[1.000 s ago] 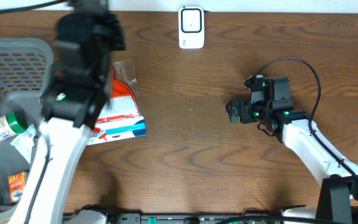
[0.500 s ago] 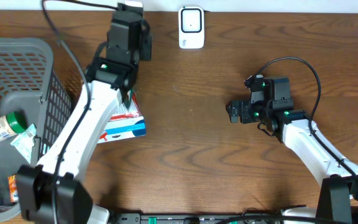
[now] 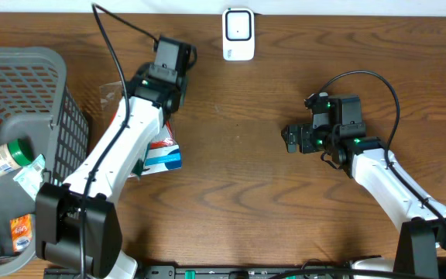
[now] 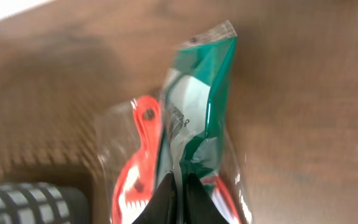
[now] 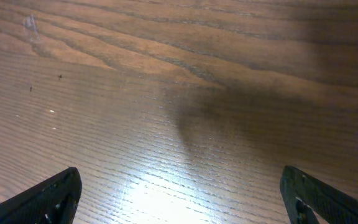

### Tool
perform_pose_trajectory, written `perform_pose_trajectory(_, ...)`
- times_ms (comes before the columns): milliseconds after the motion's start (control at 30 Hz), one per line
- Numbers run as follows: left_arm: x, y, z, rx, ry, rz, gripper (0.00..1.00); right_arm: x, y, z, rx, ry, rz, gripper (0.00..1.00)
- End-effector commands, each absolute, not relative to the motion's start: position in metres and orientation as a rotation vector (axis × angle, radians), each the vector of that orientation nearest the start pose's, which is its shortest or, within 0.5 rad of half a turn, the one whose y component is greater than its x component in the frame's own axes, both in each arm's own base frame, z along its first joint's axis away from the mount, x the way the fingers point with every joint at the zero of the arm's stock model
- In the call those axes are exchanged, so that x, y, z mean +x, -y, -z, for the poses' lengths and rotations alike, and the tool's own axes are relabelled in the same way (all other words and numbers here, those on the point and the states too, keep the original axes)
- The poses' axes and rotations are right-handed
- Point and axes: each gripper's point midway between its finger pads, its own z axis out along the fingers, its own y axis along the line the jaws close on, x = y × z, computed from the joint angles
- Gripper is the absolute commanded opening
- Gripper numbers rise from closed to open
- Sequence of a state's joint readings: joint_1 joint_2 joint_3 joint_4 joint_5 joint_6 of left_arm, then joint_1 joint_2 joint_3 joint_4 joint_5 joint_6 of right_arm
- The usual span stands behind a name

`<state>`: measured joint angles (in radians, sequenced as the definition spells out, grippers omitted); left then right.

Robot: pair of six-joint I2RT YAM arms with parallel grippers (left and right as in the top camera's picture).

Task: Scan the item barcode
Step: 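Drop the green bag onto the dustpan package on the table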

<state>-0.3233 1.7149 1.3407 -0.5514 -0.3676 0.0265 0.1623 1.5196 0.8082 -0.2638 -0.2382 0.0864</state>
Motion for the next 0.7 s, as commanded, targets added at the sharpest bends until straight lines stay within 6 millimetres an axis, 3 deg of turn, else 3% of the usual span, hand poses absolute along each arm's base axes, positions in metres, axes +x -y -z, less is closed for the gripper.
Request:
perform_pose_trajectory(0, 0.426, 0.100, -0.126, 0.329, -2.493, -0.258, 0.07, 0.353, -0.102, -0.060, -0.219, -2.550, -0.396, 0.99)
perform_pose_trajectory(267, 0.384, 0.123, -0.059, 0.329, -2.561, -0.199, 0.08, 0.353, -0.102, -0.060, -0.219, -2.548, -0.397, 0.99)
perform_pose_trajectory(433, 0.373, 0.133, -0.044, 0.316, -2.563, -0.170, 0.08, 0.354, -0.103, -0.060, -0.220, -2.545, -0.397, 0.99)
perform_pose_trajectory(500, 0.376, 0.135, -0.045, 0.311, -2.545, -0.160, 0.23, 0.354, -0.102, -0.060, -0.219, -2.545, -0.397, 0.99)
perform_pose_trajectory(667, 0.388, 0.141, -0.054, 0.290, -2.486, -0.130, 0.45, 0.354, -0.103, -0.060, -0.219, -2.545, -0.397, 0.99)
